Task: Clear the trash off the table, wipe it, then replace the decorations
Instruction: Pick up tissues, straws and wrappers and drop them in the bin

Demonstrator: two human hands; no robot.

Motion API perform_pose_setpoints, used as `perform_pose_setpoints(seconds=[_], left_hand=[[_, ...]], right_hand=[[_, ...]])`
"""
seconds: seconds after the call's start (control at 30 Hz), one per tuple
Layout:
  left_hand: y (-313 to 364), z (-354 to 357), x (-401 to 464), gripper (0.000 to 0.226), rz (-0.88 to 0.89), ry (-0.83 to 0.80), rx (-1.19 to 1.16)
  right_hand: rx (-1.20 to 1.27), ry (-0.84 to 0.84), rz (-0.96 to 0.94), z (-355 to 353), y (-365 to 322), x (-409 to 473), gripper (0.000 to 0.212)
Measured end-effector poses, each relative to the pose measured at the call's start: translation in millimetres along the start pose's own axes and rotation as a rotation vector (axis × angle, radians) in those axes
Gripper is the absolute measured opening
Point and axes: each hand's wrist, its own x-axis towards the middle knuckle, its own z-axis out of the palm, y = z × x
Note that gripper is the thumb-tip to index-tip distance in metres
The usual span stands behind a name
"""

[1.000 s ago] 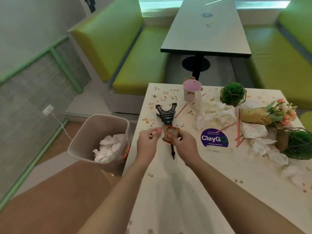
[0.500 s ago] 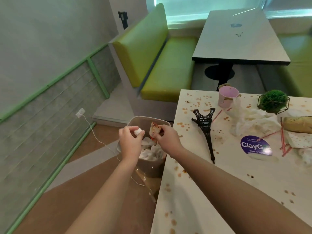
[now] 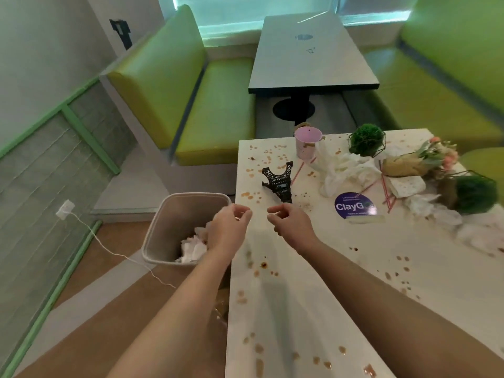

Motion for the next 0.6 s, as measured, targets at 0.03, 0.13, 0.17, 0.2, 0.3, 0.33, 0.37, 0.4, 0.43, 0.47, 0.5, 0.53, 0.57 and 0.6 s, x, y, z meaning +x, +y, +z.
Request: perform_pose_setpoints(seconds=[0.03, 0.13, 0.17, 0.2, 0.3, 0.33, 0.37, 0.4, 0.43, 0.47, 0.5, 0.53, 0.57, 0.6], left_hand=[[9.2, 7.0, -0.1, 0.016, 0.016, -0.039, -0.007], [44.6, 43.3, -6.9, 0.014, 0.081, -0.174, -0.046], [54.1, 55.1, -11.1, 0.014, 0.099, -0.209, -0.048], [62.2, 68.0, -16.0, 0.014, 0.113, -0.249, -0.047], [87.1, 106.1, -32.1, 0.016, 0.153, -0.363, -0.034], [95.7, 119.2, -37.9, 0.017, 0.167, -0.397, -0.025], [103.6, 129.8, -43.9, 0.018, 0.180, -0.426, -0.016], [112.1, 141.7, -50.4, 0.018, 0.195, -0.454, -0.013], [120.1, 152.7, -56.7, 0.018, 0.203, -0.480, -0.009], [130.7, 167.1, -65.1, 0.017, 0.210, -0.511, -0.008], [138.9, 178.5, -71.6, 0.017, 0.218, -0.539, -0.006], [146.5, 189.0, -77.5, 0.017, 0.232, -0.568, -0.003], [154.6, 199.4, -83.4, 0.017, 0.244, -0.594, 0.002], [162.2, 211.5, -89.2, 0.017, 0.261, -0.618, 0.007]], right_hand=[[0.010, 0.024, 0.017, -8.4, 3.3, -1.0, 0.008], [0.032, 0.136, 0.075, -52.2, 24.7, -8.2, 0.006], [0.025, 0.177, 0.084, -66.2, 32.7, -11.7, 0.006], [0.018, 0.212, 0.101, -81.5, 40.4, -16.4, 0.007], [0.022, 0.306, 0.156, -126.9, 68.7, -31.5, 0.011], [0.022, 0.336, 0.175, -142.5, 77.6, -37.3, 0.012], [0.014, 0.362, 0.198, -155.6, 86.6, -42.6, 0.013], [0.004, 0.386, 0.228, -169.3, 95.3, -48.4, 0.013], [0.001, 0.405, 0.253, -181.8, 103.3, -53.8, 0.014], [0.000, 0.425, 0.278, -198.3, 112.1, -61.2, 0.014], [-0.004, 0.441, 0.290, -211.0, 119.6, -67.0, 0.014], [-0.017, 0.456, 0.299, -222.8, 125.9, -73.0, 0.014], [-0.038, 0.474, 0.301, -234.5, 132.4, -78.9, 0.014], [-0.057, 0.496, 0.307, -246.8, 139.7, -85.4, 0.014]])
